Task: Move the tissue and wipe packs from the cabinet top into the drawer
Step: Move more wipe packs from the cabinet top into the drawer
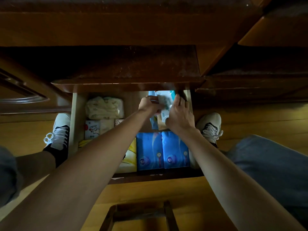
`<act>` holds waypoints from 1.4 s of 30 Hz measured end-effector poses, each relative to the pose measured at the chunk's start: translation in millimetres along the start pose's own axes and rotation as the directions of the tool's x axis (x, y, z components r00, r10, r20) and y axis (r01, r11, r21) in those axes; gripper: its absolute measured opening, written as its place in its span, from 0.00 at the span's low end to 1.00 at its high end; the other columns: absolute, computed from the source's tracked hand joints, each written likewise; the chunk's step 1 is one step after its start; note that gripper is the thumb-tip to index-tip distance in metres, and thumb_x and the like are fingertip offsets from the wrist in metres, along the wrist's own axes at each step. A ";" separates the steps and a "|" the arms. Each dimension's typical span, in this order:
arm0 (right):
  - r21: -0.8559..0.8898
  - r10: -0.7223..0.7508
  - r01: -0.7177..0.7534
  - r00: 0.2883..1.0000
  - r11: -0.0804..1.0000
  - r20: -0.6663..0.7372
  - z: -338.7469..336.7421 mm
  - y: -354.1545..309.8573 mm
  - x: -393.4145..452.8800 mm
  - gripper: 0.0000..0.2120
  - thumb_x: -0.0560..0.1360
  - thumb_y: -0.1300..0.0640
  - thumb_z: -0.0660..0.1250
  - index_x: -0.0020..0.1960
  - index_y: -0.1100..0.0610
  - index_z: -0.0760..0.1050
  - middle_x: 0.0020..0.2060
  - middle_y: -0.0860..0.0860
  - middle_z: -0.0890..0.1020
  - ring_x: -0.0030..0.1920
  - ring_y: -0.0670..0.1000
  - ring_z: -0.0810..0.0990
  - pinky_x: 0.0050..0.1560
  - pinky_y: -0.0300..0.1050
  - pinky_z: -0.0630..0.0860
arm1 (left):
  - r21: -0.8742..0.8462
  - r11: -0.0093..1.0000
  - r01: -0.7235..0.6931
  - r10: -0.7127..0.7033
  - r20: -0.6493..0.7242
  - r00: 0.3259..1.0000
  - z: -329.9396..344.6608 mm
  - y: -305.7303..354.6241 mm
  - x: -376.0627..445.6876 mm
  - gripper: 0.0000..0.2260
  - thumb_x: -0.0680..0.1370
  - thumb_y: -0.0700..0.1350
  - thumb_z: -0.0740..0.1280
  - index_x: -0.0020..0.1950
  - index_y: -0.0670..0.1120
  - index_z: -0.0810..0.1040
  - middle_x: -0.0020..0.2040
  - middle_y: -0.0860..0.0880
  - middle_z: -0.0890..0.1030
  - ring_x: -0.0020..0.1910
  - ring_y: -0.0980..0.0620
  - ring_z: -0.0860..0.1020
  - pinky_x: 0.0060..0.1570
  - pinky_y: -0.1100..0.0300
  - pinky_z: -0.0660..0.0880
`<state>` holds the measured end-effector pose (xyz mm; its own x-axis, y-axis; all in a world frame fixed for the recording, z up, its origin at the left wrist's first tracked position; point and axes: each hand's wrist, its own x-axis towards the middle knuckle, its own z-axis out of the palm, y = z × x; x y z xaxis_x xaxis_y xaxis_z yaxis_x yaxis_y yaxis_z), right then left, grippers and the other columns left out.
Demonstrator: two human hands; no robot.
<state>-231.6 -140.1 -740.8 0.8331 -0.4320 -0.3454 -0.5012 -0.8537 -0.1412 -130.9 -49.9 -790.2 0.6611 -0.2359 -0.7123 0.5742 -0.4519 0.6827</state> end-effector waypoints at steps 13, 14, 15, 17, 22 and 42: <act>-0.482 -0.271 0.242 0.963 0.842 0.010 11.0 12.3 5.7 0.34 0.80 0.42 0.55 0.80 0.58 0.59 0.76 0.60 0.67 0.78 0.60 0.61 0.80 0.61 0.40 | -0.137 0.989 -0.052 0.062 0.065 0.996 0.3 4.3 -7.8 0.15 0.79 0.39 0.67 0.65 0.50 0.75 0.50 0.46 0.82 0.45 0.50 0.80 0.42 0.62 0.79; -0.474 -0.271 0.243 0.962 0.846 0.010 9.7 12.6 8.6 0.34 0.79 0.41 0.54 0.80 0.58 0.59 0.76 0.60 0.68 0.78 0.59 0.62 0.80 0.61 0.39 | -0.139 0.989 -0.054 0.065 0.073 0.995 1.3 5.4 -6.7 0.19 0.79 0.38 0.67 0.70 0.47 0.72 0.55 0.44 0.81 0.46 0.50 0.79 0.36 0.68 0.78; -0.466 -0.274 0.245 0.962 0.850 0.007 8.3 13.5 10.9 0.35 0.79 0.41 0.55 0.80 0.58 0.60 0.76 0.59 0.69 0.78 0.59 0.62 0.80 0.60 0.38 | -0.134 0.989 -0.057 0.068 0.077 0.995 2.4 7.2 -6.0 0.21 0.80 0.37 0.66 0.72 0.46 0.70 0.58 0.43 0.80 0.47 0.51 0.78 0.34 0.69 0.76; -0.456 -0.280 0.251 0.960 0.854 0.004 7.0 16.6 12.6 0.35 0.78 0.40 0.57 0.79 0.58 0.61 0.75 0.59 0.71 0.78 0.58 0.63 0.80 0.59 0.39 | -0.127 0.991 -0.033 0.042 0.071 0.997 3.6 9.3 -5.3 0.21 0.80 0.36 0.65 0.73 0.45 0.71 0.61 0.43 0.80 0.49 0.50 0.78 0.41 0.63 0.78; -0.450 -0.264 0.239 0.965 0.860 0.008 12.8 13.3 2.3 0.34 0.77 0.39 0.60 0.75 0.58 0.66 0.69 0.58 0.76 0.72 0.58 0.72 0.80 0.61 0.42 | -0.120 0.993 0.021 -0.003 0.147 0.989 -4.3 -4.5 -11.4 0.11 0.81 0.38 0.63 0.63 0.47 0.75 0.47 0.47 0.80 0.46 0.49 0.79 0.41 0.62 0.78; -0.377 -0.214 0.181 0.976 0.908 -0.046 15.5 14.7 5.1 0.34 0.74 0.38 0.63 0.75 0.54 0.66 0.73 0.58 0.72 0.75 0.58 0.68 0.78 0.64 0.37 | 0.494 0.850 -0.183 0.229 -0.034 0.973 -11.8 -33.2 4.2 0.26 0.74 0.35 0.69 0.70 0.53 0.76 0.65 0.46 0.80 0.62 0.45 0.78 0.59 0.60 0.73</act>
<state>-238.3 -150.3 -759.0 0.9311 -0.2520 -0.2638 -0.2157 -0.9634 0.1591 -141.5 -25.7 -813.9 0.7912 -0.3039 -0.5307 0.1282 -0.7661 0.6299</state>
